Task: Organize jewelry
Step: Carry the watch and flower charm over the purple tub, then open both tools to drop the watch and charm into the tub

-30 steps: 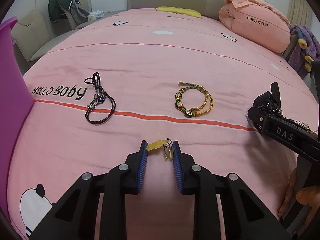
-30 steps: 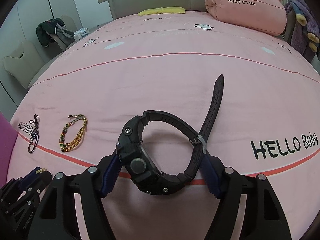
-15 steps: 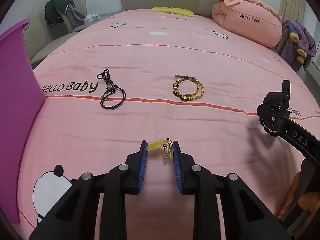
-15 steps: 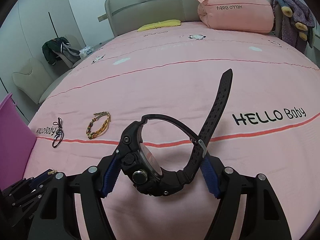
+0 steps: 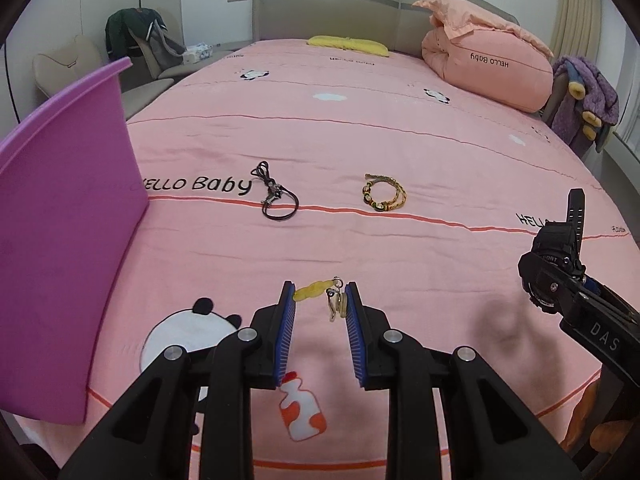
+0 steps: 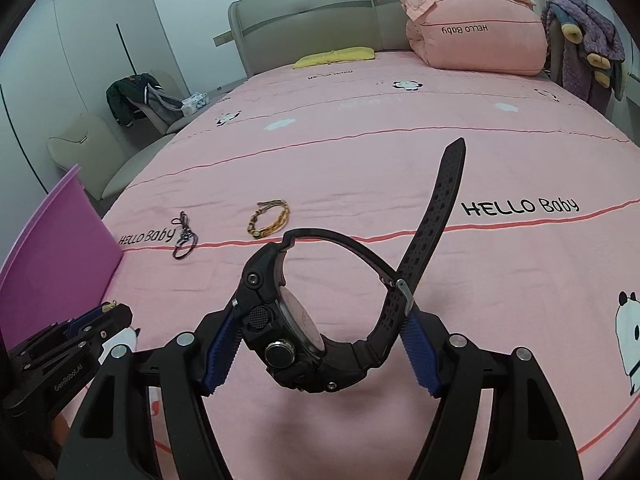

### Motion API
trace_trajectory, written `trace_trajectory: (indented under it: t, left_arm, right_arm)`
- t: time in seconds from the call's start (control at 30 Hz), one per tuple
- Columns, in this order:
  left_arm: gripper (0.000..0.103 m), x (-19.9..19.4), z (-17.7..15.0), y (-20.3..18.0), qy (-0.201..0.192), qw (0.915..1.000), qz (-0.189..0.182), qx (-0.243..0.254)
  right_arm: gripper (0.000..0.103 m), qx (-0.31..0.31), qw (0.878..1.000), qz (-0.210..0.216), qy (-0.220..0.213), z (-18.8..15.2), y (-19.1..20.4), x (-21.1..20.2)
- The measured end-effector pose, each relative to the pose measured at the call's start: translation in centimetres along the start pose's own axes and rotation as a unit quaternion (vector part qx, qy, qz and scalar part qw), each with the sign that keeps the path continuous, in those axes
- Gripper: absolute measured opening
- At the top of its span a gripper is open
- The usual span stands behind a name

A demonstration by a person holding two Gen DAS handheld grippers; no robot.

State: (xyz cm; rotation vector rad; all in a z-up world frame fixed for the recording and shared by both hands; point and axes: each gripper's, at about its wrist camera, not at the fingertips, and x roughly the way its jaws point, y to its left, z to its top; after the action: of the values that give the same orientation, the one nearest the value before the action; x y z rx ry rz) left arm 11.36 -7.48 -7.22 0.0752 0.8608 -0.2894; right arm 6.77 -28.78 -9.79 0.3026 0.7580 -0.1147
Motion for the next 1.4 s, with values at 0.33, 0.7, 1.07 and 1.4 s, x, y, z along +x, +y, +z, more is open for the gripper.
trace_trajectory:
  t: [0.33,0.7,1.07,1.4]
  left_arm:
    - [0.025,-8.7,0.6,4.6,-0.043,0.9987,-0.01,-0.024]
    - [0.025,-16.6,2.1,12.2,-0.102,0.9935,0.005,-0.049]
    - [0.025,-19.6,2.9,22.5,-0.114,0.9882,0.069,-0.075]
    - [0.025,-18.1,2.0,30.1,-0.085,0.9813,0.114,-0.13]
  right_arm:
    - [0.069,-0.043,0.997,0.047,-0.031,0.6,7.2,-6.3]
    - [0.069,-0.101,0.987,0.111,-0.053,2.1,17.3,-10.7]
    - [0.069,-0.153,0.971,0.185,-0.021,3.5,30.2,-9.3]
    - [0.069,-0.229,0.951,0.207,0.02,3.6,39.7,-6.4]
